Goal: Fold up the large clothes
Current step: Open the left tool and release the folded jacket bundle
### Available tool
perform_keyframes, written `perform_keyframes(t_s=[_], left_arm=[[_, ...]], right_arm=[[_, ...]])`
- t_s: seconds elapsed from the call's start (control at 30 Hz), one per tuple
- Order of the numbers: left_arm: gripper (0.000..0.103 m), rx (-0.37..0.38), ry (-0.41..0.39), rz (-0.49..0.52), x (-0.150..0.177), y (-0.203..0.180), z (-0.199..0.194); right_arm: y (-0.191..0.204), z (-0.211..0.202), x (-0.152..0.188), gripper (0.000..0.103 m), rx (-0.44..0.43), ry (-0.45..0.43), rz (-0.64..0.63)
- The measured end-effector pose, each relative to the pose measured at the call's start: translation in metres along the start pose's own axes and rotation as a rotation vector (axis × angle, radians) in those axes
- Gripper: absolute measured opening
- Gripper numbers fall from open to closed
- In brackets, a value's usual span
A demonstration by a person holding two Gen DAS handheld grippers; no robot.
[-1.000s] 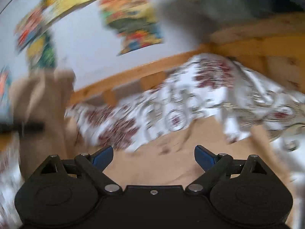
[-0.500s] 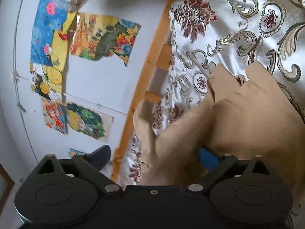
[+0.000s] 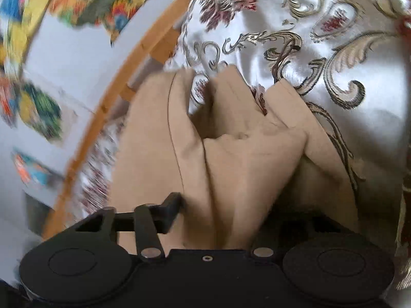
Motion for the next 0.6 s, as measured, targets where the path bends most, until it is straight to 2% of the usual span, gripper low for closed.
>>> perform_keyframes(t_s=[0.03, 0.1, 0.2, 0.27, 0.3, 0.37, 0.4, 0.43, 0.5, 0.6], left_arm=[[0.016, 0.011, -0.002, 0.000, -0.001, 0.002, -0.003], [0.031, 0.040, -0.014, 0.017, -0.002, 0.003, -0.007], [0.042, 0.086, -0.020, 0.000, -0.001, 0.007, -0.015], [0.047, 0.114, -0.033, -0.042, 0.001, 0.014, -0.028], [0.056, 0.130, -0.038, -0.071, 0.002, 0.019, -0.035], [0.067, 0.129, -0.047, -0.121, 0.005, 0.031, -0.050], [0.082, 0.089, -0.043, -0.136, 0.004, 0.041, -0.054], [0.087, 0.033, -0.044, -0.140, 0.005, 0.046, -0.061], [0.089, -0.061, -0.053, -0.160, 0.011, 0.060, -0.075], [0.091, -0.169, -0.012, -0.276, 0.022, 0.089, -0.083]], right_arm=[[0.001, 0.001, 0.000, 0.051, 0.001, 0.003, -0.006], [0.002, 0.002, 0.001, 0.050, 0.004, 0.007, -0.026], [0.002, 0.004, 0.001, 0.045, 0.014, 0.010, -0.068], [0.002, 0.006, 0.000, 0.043, 0.019, 0.012, -0.077], [0.002, 0.005, 0.000, 0.042, 0.019, 0.011, -0.079], [0.001, 0.005, 0.000, 0.042, 0.016, 0.006, -0.081], [0.001, 0.004, 0.000, 0.042, 0.012, 0.005, -0.082], [0.001, 0.004, 0.000, 0.042, 0.012, 0.005, -0.082], [0.000, 0.004, 0.000, 0.042, 0.012, 0.003, -0.084], [0.002, 0.004, 0.001, 0.042, 0.018, 0.001, -0.099]])
Point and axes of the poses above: each gripper's, at about its wrist camera, not at the fingertips, and z roughly the way its jaws point, y to its left, x to its underside, the point moved 5 cm from there along z, roughly the way its jaws point, and after that the axes turned 13 degrees about -x, right-handed, at the moved point
